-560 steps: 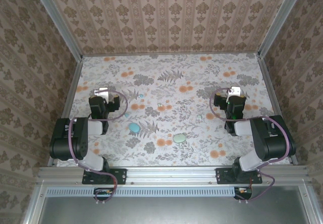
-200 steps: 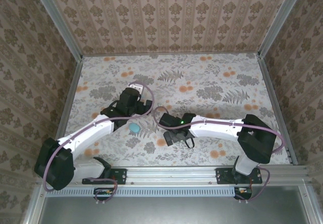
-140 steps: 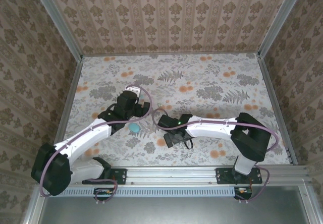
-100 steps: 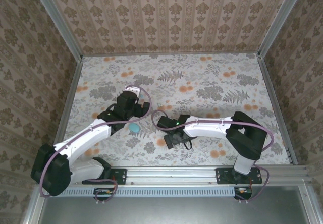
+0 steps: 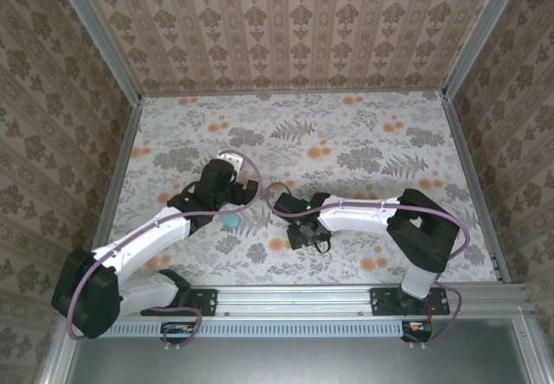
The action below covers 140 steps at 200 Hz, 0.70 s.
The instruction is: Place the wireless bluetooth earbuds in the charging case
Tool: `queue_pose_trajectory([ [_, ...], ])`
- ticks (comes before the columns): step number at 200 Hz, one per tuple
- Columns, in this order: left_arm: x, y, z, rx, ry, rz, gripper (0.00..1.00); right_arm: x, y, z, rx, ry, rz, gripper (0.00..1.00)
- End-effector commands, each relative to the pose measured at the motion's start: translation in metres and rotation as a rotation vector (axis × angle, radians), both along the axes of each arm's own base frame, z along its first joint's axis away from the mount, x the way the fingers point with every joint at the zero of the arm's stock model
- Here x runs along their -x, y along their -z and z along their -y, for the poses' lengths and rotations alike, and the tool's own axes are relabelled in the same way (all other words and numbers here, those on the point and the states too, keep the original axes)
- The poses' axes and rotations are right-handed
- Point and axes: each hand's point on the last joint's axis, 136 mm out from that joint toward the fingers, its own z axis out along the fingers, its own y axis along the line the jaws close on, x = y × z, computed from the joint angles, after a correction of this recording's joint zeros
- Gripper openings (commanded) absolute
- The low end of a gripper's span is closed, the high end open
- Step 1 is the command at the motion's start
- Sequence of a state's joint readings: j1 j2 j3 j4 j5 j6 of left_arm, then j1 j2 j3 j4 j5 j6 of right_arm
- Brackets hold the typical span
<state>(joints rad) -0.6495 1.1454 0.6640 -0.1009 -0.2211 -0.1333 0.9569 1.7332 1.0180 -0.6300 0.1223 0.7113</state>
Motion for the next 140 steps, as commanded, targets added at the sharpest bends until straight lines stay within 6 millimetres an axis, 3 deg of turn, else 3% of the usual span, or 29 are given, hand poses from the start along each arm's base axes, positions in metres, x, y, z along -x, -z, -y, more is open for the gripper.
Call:
queue_pose_trajectory([
  [1, 0.006, -0.018, 0.02, 0.02, 0.157, 0.098, 1.0, 0.0, -0.009, 0.007, -0.037, 0.034, -0.016, 0.57],
  [29, 0.026, -0.03, 0.038, 0.039, 0.369, 0.219, 1.0, -0.004, -0.033, 0.01, -0.105, 0.05, -0.022, 0.56],
  [58, 0.072, -0.05, 0.068, 0.123, 0.709, 0.394, 1.0, -0.01, -0.072, 0.017, -0.196, 0.044, -0.016, 0.55],
  [109, 0.102, -0.063, 0.103, 0.215, 0.948, 0.386, 0.99, -0.012, -0.138, 0.037, -0.276, 0.005, 0.024, 0.55],
  [140, 0.118, -0.073, 0.134, 0.241, 1.042, 0.437, 0.99, -0.01, -0.163, 0.034, -0.323, -0.017, 0.039, 0.55],
])
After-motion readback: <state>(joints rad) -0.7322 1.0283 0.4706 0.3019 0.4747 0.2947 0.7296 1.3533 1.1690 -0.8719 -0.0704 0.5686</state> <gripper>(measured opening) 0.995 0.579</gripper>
